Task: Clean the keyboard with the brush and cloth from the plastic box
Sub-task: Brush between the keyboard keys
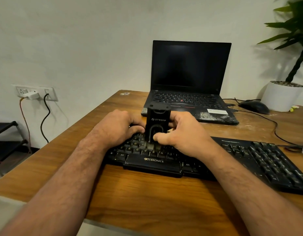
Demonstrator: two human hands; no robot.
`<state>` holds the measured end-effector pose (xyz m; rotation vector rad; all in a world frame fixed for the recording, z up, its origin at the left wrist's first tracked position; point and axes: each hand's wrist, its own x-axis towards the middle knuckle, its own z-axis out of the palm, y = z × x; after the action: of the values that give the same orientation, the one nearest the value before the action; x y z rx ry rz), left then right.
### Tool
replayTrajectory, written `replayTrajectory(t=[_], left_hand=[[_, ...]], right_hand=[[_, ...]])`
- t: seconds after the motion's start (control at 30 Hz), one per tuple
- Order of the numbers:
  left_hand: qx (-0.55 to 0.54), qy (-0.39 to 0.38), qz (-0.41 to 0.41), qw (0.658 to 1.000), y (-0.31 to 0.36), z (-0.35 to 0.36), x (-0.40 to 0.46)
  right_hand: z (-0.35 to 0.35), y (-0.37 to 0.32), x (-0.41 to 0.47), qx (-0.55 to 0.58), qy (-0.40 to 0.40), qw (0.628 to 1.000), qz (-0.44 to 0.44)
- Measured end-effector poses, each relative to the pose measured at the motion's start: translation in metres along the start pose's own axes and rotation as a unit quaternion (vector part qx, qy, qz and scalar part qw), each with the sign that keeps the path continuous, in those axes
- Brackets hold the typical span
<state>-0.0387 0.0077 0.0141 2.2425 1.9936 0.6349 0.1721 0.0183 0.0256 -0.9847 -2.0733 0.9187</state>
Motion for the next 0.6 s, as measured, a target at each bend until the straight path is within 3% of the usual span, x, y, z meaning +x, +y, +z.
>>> replayTrajectory(t=[0.1,0.2,0.27,0.37,0.43,0.57,0.6], left_hand=[[-0.014,0.000,-0.009,1.000,-0.001,0.001,0.001],[-0.020,0.002,-0.002,1.000,-0.001,0.001,0.001],[-0.021,0.007,0.001,1.000,-0.001,0.001,0.001],[-0.030,0.003,-0.014,0.999,-0.001,0.002,0.001],[-0.031,0.004,-0.015,0.999,0.000,0.003,0.000],[-0.032,0.004,-0.011,0.999,0.000,0.002,0.000],[-0.030,0.003,-0.010,0.999,0.000,0.001,-0.001]], right_hand=[[-0.005,0.001,0.004,-0.034,0.065,0.997,0.020],[-0.016,-0.003,-0.004,0.060,-0.030,0.998,0.018],[-0.016,-0.003,-0.007,0.062,-0.062,0.996,0.016],[-0.013,0.005,0.003,-0.025,0.048,0.998,0.042],[-0.013,0.005,0.004,-0.023,0.062,0.997,0.046],[-0.016,-0.005,-0.009,0.092,-0.114,0.989,0.014],[-0.015,-0.005,-0.010,0.090,-0.125,0.988,0.013]])
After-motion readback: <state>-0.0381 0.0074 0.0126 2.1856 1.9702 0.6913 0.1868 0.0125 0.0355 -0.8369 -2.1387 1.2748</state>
